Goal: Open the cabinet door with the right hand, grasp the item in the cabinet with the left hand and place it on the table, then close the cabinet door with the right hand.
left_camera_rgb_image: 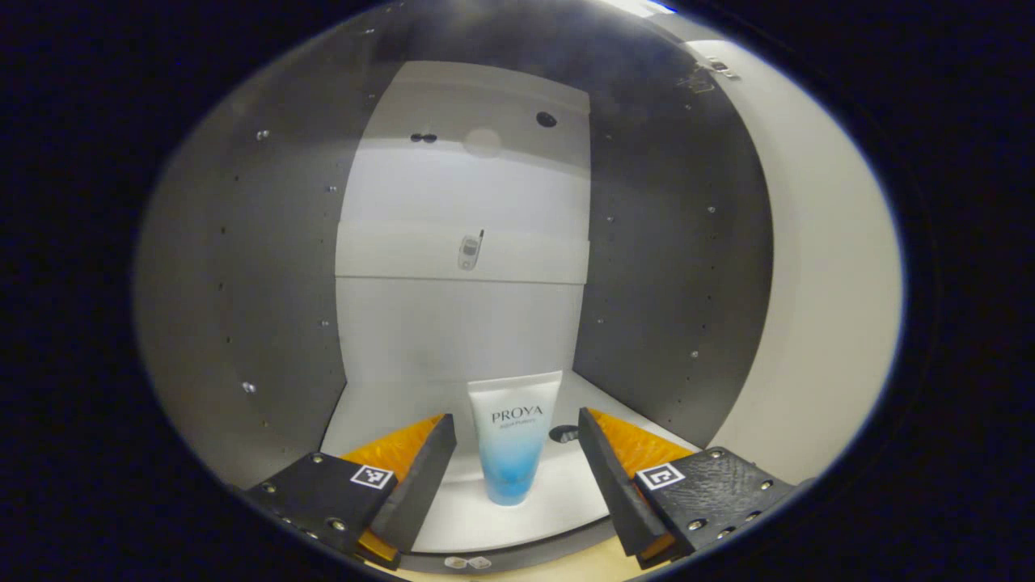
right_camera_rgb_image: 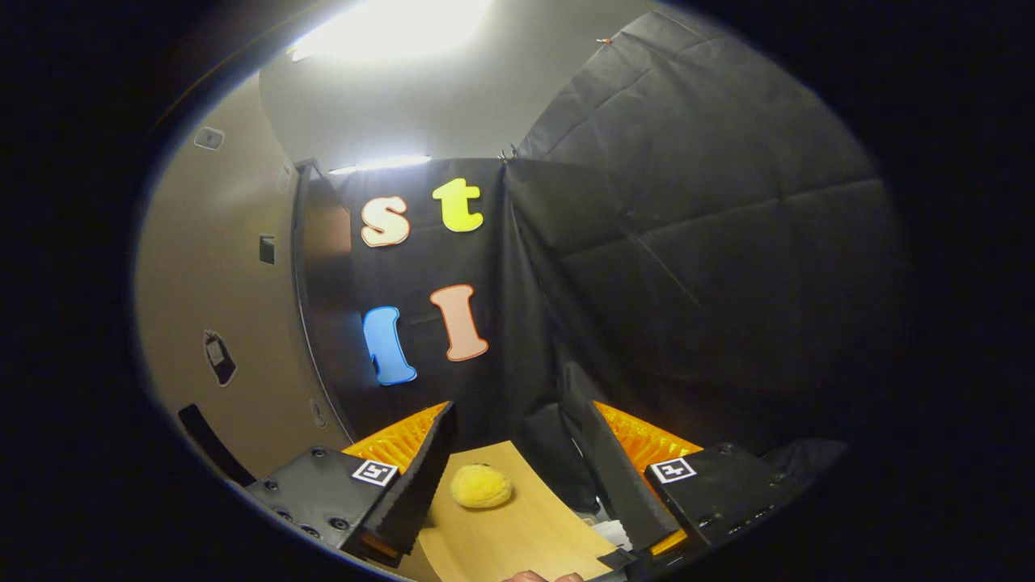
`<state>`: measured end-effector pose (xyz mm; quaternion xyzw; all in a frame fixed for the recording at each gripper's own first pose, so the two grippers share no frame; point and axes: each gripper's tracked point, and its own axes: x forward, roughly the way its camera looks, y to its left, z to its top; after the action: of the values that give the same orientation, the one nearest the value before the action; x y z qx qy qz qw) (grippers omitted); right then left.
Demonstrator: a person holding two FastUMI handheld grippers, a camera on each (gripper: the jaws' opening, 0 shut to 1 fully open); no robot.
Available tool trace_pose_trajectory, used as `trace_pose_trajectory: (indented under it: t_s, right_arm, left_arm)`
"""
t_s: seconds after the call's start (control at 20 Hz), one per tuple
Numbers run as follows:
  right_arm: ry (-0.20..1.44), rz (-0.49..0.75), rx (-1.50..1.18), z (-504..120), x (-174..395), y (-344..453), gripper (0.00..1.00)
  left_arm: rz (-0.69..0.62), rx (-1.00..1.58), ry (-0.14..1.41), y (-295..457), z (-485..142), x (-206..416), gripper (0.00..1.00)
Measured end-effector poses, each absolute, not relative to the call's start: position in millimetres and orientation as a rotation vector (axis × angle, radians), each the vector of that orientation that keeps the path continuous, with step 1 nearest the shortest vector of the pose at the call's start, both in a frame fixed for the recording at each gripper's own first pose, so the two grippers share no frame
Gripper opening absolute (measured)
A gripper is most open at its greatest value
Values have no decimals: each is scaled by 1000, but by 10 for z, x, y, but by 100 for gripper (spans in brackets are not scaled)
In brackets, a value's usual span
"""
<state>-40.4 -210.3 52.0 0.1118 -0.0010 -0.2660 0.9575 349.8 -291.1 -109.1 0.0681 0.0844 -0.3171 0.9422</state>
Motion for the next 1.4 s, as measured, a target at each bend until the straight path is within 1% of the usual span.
trace_pose_trajectory:
  t_s: [0.05, 0.15, 0.25, 0.4, 0.45, 0.55, 0.65, 0.75, 1.05, 1.2, 1.4]
  right_arm:
    - [5, -537, 233, 494, -362, -2157, 97]
    - [18, -515, 230, 469, -256, -2213, 98]
    - [32, -495, 220, 418, -186, -2243, 97]
    - [38, -457, 225, 419, -75, -2277, 97]
    - [34, -446, 228, 426, -51, -2287, 97]
    - [34, -422, 233, 421, 19, -2309, 98]
    - [35, -393, 231, 419, 77, -2317, 97]
    - [42, -365, 236, 376, 98, -2319, 97]
    - [46, -294, 243, 365, 268, -2303, 97]
    - [40, -280, 242, 348, 270, -2228, 97]
    - [33, -291, 251, 388, 194, -2077, 97]
  left_arm:
    - [-635, 143, 179, -2911, -1130, 3520, 93]
    - [-618, 134, 198, -2913, -1187, 3533, 89]
    - [-619, 113, 203, -2934, -1218, 3525, 91]
    - [-596, 111, 200, -2905, -1233, 3525, 63]
    - [-590, 112, 195, -2895, -1203, 3515, 63]
    - [-605, 122, 196, -2919, -1218, 3460, 50]
    - [-618, 156, 179, -2913, -1227, 3407, 51]
    - [-614, 173, 168, -2927, -1203, 3352, 47]
    - [-612, 163, 84, -2879, -917, 3190, 42]
    - [-613, 136, 49, -2783, -777, 3116, 41]
    - [-620, 129, 53, -2699, -780, 3117, 41]
